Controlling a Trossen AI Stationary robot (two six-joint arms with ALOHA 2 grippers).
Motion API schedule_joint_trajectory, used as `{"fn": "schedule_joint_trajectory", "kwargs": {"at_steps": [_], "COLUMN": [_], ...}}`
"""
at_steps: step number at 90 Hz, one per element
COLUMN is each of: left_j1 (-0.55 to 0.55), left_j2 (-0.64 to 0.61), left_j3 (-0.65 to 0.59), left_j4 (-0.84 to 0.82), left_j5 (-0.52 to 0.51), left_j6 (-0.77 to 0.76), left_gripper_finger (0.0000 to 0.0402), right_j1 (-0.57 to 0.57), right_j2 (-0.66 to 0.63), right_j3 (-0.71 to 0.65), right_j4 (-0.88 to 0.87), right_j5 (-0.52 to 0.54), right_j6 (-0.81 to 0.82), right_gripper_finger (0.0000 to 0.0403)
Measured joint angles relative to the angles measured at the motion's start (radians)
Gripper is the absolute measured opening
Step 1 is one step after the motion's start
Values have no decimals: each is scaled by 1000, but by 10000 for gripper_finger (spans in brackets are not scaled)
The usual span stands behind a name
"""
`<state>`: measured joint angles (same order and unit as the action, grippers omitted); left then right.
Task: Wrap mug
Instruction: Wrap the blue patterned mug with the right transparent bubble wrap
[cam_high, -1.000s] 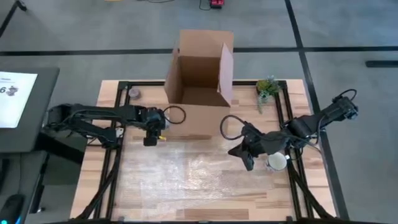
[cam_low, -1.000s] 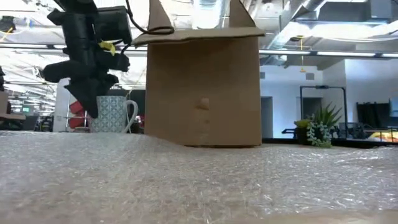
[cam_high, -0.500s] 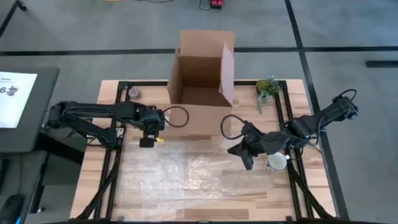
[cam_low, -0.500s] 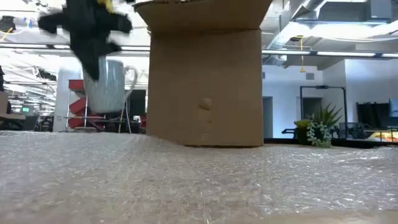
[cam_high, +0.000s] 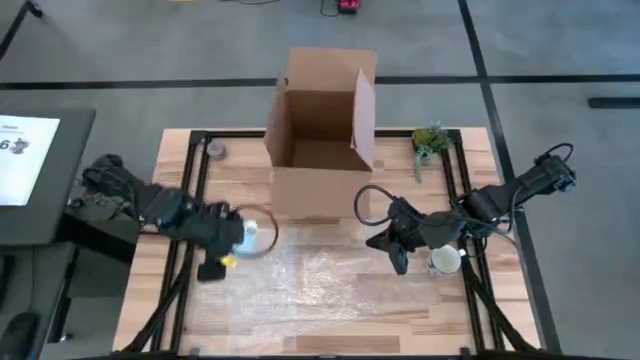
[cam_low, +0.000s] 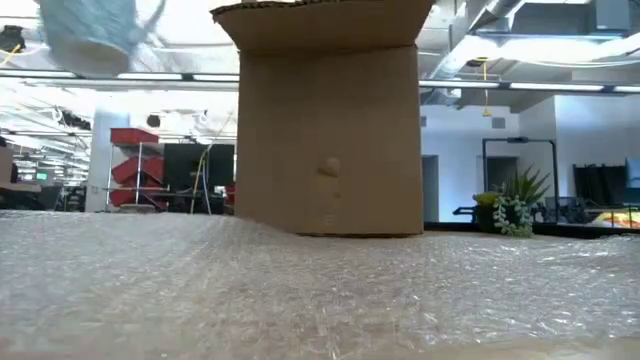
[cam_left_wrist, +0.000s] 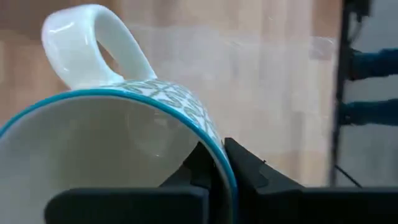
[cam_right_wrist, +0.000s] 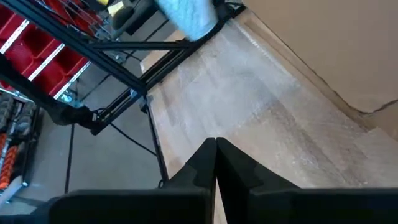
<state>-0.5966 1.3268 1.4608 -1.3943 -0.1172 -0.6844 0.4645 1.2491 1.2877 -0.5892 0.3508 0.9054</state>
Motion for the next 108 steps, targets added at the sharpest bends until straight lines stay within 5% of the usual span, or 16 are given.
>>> {"fn": "schedule_joint_trajectory", "kwargs": {"at_steps": [23,55,94,108], "left_j1": [-81,1,137,142], "left_j2": [264,588,779,788], "left_j3": [121,366,411,407], "left_j4": [177,303,410,396], "left_j5": [-53,-94,-77,-158], "left_j6": [-143,-68,116,141], "left_gripper_finger": [0,0,0,3], "right_j1": [8,60,98,112], "right_j2": [0,0,0,0], "right_j3": [0,0,0,0], "right_j4": [-1,-80,-137,-137], "right_j5": [-12,-23,-14,-7], "right_j6": [-35,-39,11,29], "right_gripper_finger": [0,0,0,0]}}
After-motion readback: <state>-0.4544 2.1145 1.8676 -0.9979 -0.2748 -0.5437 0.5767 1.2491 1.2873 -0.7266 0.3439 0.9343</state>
